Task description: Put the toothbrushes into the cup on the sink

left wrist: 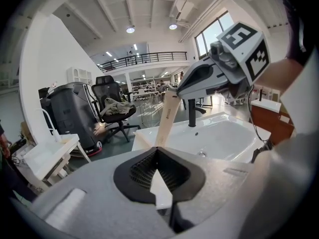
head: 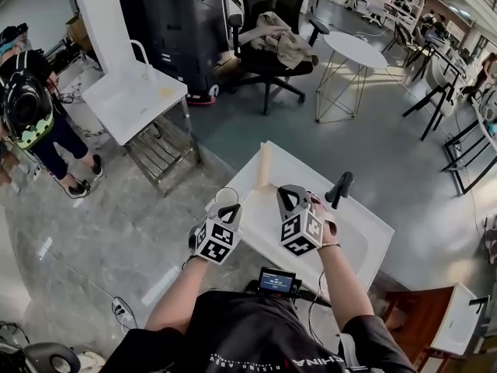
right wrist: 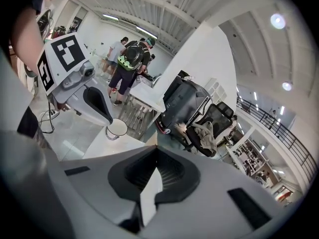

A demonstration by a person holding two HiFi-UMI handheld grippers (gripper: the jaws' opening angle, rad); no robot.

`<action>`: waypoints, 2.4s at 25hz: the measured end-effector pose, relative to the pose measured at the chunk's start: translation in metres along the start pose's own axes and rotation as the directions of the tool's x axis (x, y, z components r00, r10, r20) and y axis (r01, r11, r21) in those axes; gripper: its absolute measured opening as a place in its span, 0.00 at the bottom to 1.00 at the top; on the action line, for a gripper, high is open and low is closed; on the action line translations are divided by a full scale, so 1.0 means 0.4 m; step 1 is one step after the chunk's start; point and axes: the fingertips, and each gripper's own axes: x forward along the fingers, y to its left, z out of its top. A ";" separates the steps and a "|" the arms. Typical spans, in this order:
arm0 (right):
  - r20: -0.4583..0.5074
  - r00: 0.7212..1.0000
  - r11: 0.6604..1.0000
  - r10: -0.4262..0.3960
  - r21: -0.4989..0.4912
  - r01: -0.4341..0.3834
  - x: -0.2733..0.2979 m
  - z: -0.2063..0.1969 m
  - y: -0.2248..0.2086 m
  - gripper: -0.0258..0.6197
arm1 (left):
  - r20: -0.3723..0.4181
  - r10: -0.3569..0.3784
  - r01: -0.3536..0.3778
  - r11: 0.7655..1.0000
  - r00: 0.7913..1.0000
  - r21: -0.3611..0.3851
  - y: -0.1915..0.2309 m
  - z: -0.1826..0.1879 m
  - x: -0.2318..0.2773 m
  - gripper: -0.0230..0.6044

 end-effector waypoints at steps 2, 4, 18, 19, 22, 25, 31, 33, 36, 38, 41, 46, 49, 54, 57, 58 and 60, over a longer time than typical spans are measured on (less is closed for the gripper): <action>0.003 1.000 1.000 -0.013 0.002 0.013 -0.009 0.021 -0.006 0.06 | -0.002 -0.001 0.001 1.000 1.000 0.001 0.017 -0.004 -0.010 0.04; 0.006 1.000 1.000 -0.023 -0.001 0.023 -0.019 0.046 -0.010 0.06 | 0.005 -0.003 0.003 1.000 1.000 0.001 0.035 -0.003 -0.025 0.04; 0.095 0.995 0.996 -0.030 -0.075 0.037 -0.085 0.253 0.025 0.06 | 0.029 0.007 -0.006 1.000 1.000 -0.005 0.116 -0.022 -0.096 0.04; 0.099 0.995 0.996 -0.025 -0.080 0.033 -0.084 0.261 0.032 0.06 | 0.030 0.008 -0.008 1.000 1.000 -0.005 0.120 -0.024 -0.099 0.04; 0.105 0.994 0.996 -0.004 -0.093 0.014 -0.082 0.277 0.057 0.06 | 0.031 0.009 -0.009 1.000 0.999 0.000 0.125 -0.029 -0.107 0.04; 0.107 0.994 0.995 0.021 -0.102 -0.010 -0.081 0.292 0.088 0.06 | 0.030 0.014 -0.014 1.000 0.999 -0.005 0.130 -0.038 -0.123 0.04; 0.086 0.994 0.991 0.074 -0.119 -0.063 -0.055 0.285 0.142 0.06 | 0.015 0.025 -0.025 0.999 1.000 -0.025 0.143 -0.069 -0.139 0.04; 0.078 0.993 0.989 0.092 -0.121 -0.082 -0.042 0.281 0.155 0.06 | 0.008 0.028 -0.028 0.999 1.000 -0.031 0.144 -0.076 -0.140 0.04; 0.069 0.990 0.986 0.122 -0.124 -0.113 -0.021 0.276 0.173 0.06 | -0.001 0.033 -0.033 0.999 0.999 -0.036 0.149 -0.083 -0.142 0.04; 0.063 0.988 0.984 0.139 -0.124 -0.130 -0.005 0.267 0.186 0.06 | -0.006 0.038 -0.039 0.998 0.999 -0.039 0.151 -0.090 -0.142 0.04; 0.053 0.985 0.979 0.164 -0.129 -0.157 0.017 0.249 0.207 0.06 | -0.013 0.048 -0.048 0.998 0.999 -0.043 0.154 -0.102 -0.140 0.04; 0.036 0.979 0.972 0.201 -0.133 -0.195 0.047 0.229 0.234 0.06 | -0.026 0.058 -0.059 0.997 0.998 -0.044 0.162 -0.113 -0.140 0.04; 0.030 0.975 0.967 0.222 -0.135 -0.216 0.068 0.225 0.238 0.06 | -0.035 0.061 -0.063 0.997 0.998 -0.048 0.173 -0.110 -0.132 0.04; 0.036 0.970 0.964 0.239 -0.130 -0.233 0.083 0.224 0.249 0.06 | -0.039 0.065 -0.067 0.997 0.997 -0.046 0.175 -0.115 -0.129 0.04; 0.042 0.967 0.962 0.250 -0.127 -0.243 0.083 0.228 0.255 0.06 | -0.043 0.066 -0.068 0.996 0.997 -0.049 0.173 -0.122 -0.131 0.04; 0.044 0.967 0.961 0.253 -0.125 -0.246 0.083 0.230 0.254 0.06 | -0.044 0.066 -0.068 0.996 0.997 -0.051 0.173 -0.121 -0.132 0.04; 0.047 0.967 0.962 0.252 -0.123 -0.245 0.082 0.232 0.251 0.06 | -0.046 0.064 -0.066 0.996 0.997 -0.053 0.174 -0.121 -0.133 0.04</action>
